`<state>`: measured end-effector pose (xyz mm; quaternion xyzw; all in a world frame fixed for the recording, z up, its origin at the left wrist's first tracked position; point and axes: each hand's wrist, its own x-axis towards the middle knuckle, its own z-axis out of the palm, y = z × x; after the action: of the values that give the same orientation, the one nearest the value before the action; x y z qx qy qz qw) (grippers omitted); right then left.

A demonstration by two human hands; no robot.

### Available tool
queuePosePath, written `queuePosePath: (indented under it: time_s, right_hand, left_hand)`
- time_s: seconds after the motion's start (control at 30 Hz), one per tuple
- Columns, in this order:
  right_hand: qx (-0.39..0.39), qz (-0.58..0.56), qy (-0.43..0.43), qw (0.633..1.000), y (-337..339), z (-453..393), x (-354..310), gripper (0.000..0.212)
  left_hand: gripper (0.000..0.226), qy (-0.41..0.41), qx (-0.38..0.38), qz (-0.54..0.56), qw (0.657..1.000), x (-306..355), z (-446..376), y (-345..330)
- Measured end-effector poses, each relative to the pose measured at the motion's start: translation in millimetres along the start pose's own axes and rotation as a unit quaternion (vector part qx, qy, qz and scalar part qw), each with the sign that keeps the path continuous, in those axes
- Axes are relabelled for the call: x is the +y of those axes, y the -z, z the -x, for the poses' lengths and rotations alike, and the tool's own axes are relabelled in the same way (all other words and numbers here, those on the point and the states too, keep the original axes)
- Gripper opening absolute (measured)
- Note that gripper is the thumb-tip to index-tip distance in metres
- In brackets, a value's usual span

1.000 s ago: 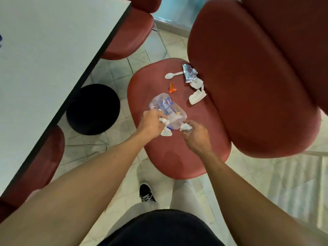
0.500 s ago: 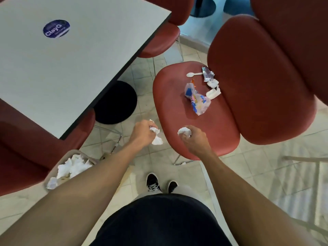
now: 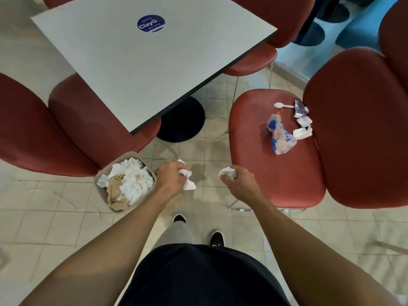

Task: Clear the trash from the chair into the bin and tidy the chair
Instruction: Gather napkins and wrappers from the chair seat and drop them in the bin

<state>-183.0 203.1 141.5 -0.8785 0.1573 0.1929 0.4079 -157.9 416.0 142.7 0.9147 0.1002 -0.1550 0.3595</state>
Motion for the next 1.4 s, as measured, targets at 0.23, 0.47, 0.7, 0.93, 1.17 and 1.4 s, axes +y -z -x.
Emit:
queuePosePath:
  time_s: [0.23,0.47,0.7,0.93,1.17,1.4]
  right_hand:
    - [-0.046,-0.010,0.042,0.998,-64,-3,-69,0.023]
    - [-0.093,-0.017,0.028,0.995,-146,-10,-134,0.015]
    - [-0.103,0.018,-0.005,0.995,-207,-27,-176,0.030]
    - [-0.130,0.020,-0.031,0.991,-261,-50,-188,0.034]
    - [-0.153,0.055,-0.056,0.985,-315,-86,-192,0.057]
    - [-0.143,0.071,-0.130,0.979,-323,-97,-192,0.060]
  left_hand:
    - [0.028,0.035,0.040,0.014,0.998,-63,2,53]
    - [0.029,0.067,0.028,-0.012,0.997,-149,-20,128]
    - [0.029,0.082,0.021,-0.013,0.996,-219,-49,170]
    - [0.033,0.122,-0.030,-0.063,0.990,-260,-85,168]
    - [0.042,0.057,-0.087,-0.050,0.993,-289,-111,134]
    - [0.057,0.019,-0.099,-0.070,0.992,-295,-107,127]
